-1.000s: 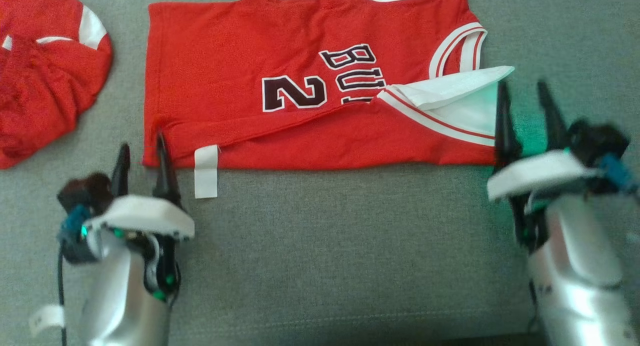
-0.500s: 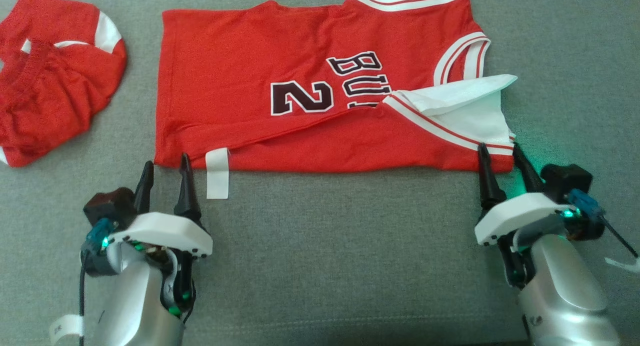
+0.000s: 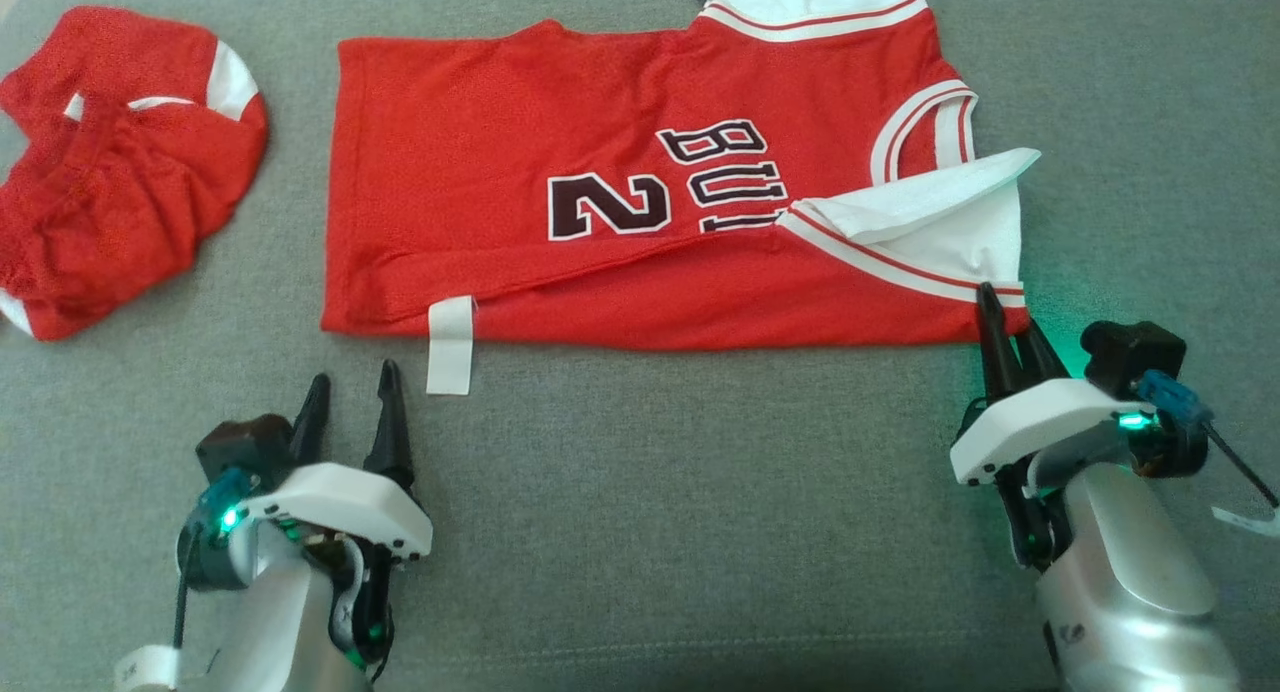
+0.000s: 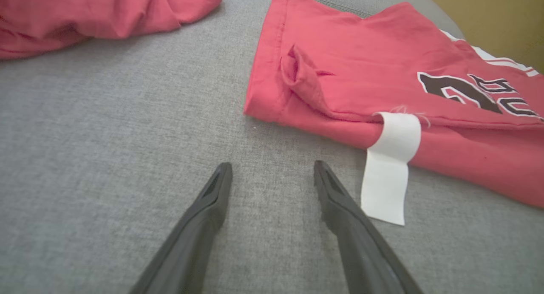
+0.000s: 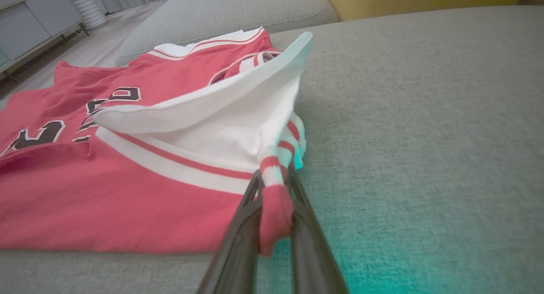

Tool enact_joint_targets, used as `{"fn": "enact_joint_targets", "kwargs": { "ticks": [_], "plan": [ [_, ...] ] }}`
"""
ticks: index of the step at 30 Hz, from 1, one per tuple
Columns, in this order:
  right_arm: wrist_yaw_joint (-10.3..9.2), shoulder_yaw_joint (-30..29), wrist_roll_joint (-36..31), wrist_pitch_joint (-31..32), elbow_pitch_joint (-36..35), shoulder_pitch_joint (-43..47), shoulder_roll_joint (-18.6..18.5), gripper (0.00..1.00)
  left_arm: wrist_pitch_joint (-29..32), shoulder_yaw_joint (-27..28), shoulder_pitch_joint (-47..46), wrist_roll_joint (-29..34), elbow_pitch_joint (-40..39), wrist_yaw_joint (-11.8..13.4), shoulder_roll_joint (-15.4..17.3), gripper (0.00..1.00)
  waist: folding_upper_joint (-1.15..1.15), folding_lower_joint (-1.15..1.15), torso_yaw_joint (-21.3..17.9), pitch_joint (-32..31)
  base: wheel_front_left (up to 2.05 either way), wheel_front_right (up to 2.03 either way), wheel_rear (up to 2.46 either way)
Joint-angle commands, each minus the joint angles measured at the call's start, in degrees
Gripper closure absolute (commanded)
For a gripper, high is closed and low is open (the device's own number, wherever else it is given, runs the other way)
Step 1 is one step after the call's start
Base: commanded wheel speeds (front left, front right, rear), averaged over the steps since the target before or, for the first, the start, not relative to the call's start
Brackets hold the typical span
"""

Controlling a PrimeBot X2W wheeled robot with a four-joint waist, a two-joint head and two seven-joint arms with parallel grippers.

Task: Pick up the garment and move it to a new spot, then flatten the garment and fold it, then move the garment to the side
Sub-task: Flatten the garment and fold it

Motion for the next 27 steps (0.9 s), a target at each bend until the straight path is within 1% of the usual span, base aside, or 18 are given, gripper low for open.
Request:
{"fn": "enact_joint_targets", "kwargs": {
  "ticks": [1, 8, 18, 22, 27],
  "plan": [
    [0.2, 0.7, -0.4, -0.1, -1.7, -1.7, 0.2, 1.0, -0.3, 1.9, -0.2, 0.1, -0.3, -0.1, 1.2, 0.0, 0.0, 0.0, -0.2, 0.1, 0.0, 0.0, 0.0],
    [0.2, 0.8, -0.4, 0.0, -2.7, -2.5, 0.2, 1.0, -0.3, 4.0, -2.8, -0.9, 0.7, -0.7, 1.2, 0.0, 0.0, 0.0, -1.4, 1.6, 0.0, 0.0, 0.0],
    [0.2, 3.2, 1.7, -0.6, -2.9, -3.3, 0.2, 1.0, -0.3, 5.3, -5.2, -0.6, 0.9, -2.6, 1.2, 0.0, 0.0, 0.0, -2.0, 3.1, 0.0, 0.0, 0.0],
    [0.2, 3.2, 1.8, -0.9, -2.6, -3.8, 0.2, 1.0, -0.3, 5.1, -4.8, 2.3, 0.5, -2.8, 1.2, 0.0, 0.0, 0.0, -1.8, 3.4, 0.0, 0.0, 0.0],
    [0.2, 3.3, 1.9, -1.2, -2.2, -4.3, 0.2, 1.0, -0.3, 5.3, -4.9, 4.5, 0.2, -3.0, 1.2, 0.0, 0.0, 0.0, -1.6, 3.7, 0.0, 0.0, 0.0]
  ]
}}
